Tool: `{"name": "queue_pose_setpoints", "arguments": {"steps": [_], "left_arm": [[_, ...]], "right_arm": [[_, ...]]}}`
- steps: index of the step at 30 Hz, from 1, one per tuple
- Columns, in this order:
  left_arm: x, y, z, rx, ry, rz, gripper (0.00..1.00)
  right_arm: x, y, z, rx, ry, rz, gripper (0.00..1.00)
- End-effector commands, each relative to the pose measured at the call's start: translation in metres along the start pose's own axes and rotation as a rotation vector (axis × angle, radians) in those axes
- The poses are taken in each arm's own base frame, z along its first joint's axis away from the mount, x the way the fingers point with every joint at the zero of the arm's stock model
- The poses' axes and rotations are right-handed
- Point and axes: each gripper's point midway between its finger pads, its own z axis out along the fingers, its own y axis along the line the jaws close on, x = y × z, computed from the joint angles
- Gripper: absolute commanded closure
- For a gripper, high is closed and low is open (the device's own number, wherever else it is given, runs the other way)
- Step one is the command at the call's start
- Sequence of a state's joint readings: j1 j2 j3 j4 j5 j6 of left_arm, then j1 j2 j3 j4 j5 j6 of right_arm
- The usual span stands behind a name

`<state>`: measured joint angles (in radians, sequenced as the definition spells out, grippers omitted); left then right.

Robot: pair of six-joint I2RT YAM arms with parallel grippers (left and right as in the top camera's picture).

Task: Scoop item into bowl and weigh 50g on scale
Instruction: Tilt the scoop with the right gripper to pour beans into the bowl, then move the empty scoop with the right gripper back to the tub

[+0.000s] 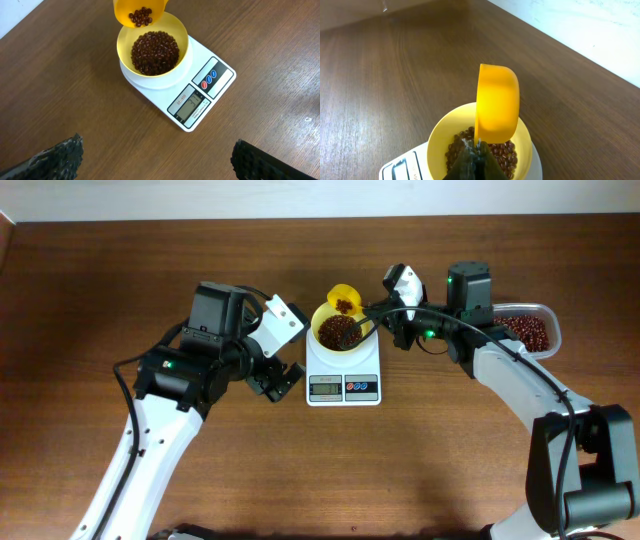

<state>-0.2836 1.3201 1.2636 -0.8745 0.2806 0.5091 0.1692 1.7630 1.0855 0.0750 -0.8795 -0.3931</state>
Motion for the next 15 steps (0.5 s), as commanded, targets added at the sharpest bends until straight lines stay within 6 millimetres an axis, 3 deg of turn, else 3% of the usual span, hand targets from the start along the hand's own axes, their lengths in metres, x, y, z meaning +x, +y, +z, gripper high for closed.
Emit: {"name": "queue_pose_setpoints", "arguments": {"steps": [1, 3, 5, 7, 9, 10, 12, 14, 15], "left_arm": [[-0.008, 0.004, -0.009, -0.019, -0.027, 0.020, 0.01], [-0.008, 0.004, -0.009, -0.019, -0.027, 0.020, 0.01], [-0.008, 0.004, -0.009, -0.019, -0.027, 0.020, 0.01], [-0.008, 0.004, -0.009, -0.019, -0.027, 0.020, 0.01], [-0.008, 0.004, -0.009, -0.020, -0.027, 0.020, 0.01], [-0.008, 0.004, -0.009, -0.019, -0.027, 0.020, 0.01], [-0.008, 0.004, -0.009, -0.019, -0.027, 0.020, 0.01], [-0.008, 0.004, -0.009, -0.019, -0.027, 0.020, 0.01], [-0.008, 0.004, -0.009, -0.019, -0.027, 0.020, 0.01]], "right_arm": [[-0.009, -0.001, -0.001, 0.022, -0.009, -0.048, 0.96], [-0.019, 0.002, -0.007, 0.031, -0.020, -0.065, 0.96], [-0.002, -0.001, -0.007, 0.056, 0.048, -0.074, 0.96], [-0.029, 0.013, -0.015, 0.015, -0.022, -0.130, 0.96], [-0.021, 0.003, -0.014, 0.093, 0.033, -0.124, 0.96], [-0.014, 0.006, -0.011, 0.091, 0.068, -0.168, 0.96], [-0.018, 0.010, -0.010, 0.084, 0.059, -0.180, 0.96], [0.002, 0.014, -0.002, 0.091, 0.150, -0.243, 0.96], [-0.003, 0.019, 0.001, 0.081, 0.140, -0.276, 0.96]]}}
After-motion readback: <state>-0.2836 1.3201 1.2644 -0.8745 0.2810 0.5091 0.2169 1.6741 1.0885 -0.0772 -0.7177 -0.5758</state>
